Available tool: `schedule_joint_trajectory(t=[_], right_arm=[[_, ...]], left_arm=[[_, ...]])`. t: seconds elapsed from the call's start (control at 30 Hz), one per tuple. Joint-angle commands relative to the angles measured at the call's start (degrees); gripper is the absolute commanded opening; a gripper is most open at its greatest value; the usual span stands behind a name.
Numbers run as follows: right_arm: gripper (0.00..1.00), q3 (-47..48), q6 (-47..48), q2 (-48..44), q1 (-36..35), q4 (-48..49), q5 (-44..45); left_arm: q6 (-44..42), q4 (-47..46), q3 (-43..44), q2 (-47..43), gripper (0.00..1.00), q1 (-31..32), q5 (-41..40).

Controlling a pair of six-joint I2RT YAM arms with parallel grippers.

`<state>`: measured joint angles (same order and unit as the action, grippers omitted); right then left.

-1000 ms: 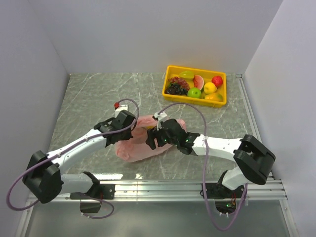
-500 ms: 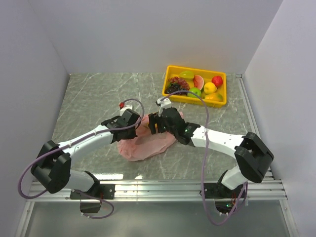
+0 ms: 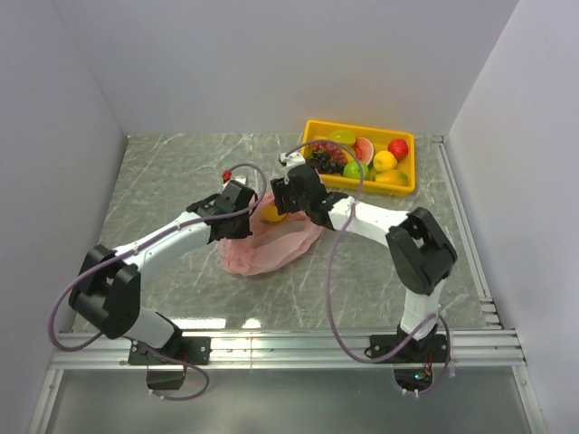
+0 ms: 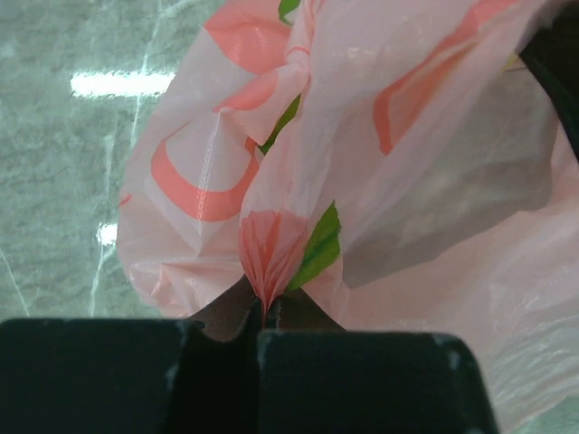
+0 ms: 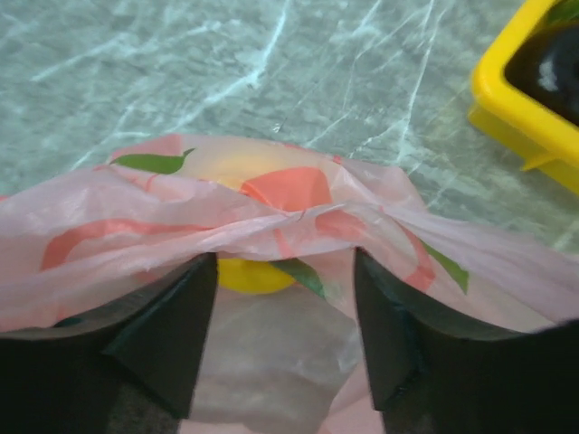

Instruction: Untie the knot of the plastic bag and take out the fruit

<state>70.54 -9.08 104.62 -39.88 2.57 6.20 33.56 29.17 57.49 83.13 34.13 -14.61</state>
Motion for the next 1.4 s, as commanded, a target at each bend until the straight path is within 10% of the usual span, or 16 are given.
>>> schedule_joint_trajectory(t=[0.0, 0.13, 0.3, 0.8, 1.03, 1.37], right_arm=[[0.64, 4.0, -1.5, 3.7, 2.2, -1.7, -4.6], [0.47, 6.0, -3.3, 6.5, 3.6, -1.1, -9.3], [0.00, 2.9, -4.2, 4.9, 3.7, 1.6, -10.2], [0.00, -9.7, -5.0, -18.5, -2.4, -6.4, -6.8], [0.00, 0.9, -2.4, -16.3, -2.4, -14.2, -3.2], [0.25, 5.9, -0.3, -5.0, -0.8, -13.5, -2.9]], left_arm=[[-4.3, 1.6, 4.0, 2.6, 0.01, -0.9, 3.2], [-6.8, 1.5, 5.8, 4.3, 0.01, -2.2, 5.0], [-6.2, -0.2, 3.9, 2.8, 0.01, -2.4, 7.0], [-3.8, 4.7, -1.9, -14.6, 0.01, -2.3, 7.9], [-5.9, 8.2, 4.5, -9.6, 0.00, -2.4, 6.4], [-7.9, 5.6, 7.3, 3.0, 0.01, -2.9, 10.1]])
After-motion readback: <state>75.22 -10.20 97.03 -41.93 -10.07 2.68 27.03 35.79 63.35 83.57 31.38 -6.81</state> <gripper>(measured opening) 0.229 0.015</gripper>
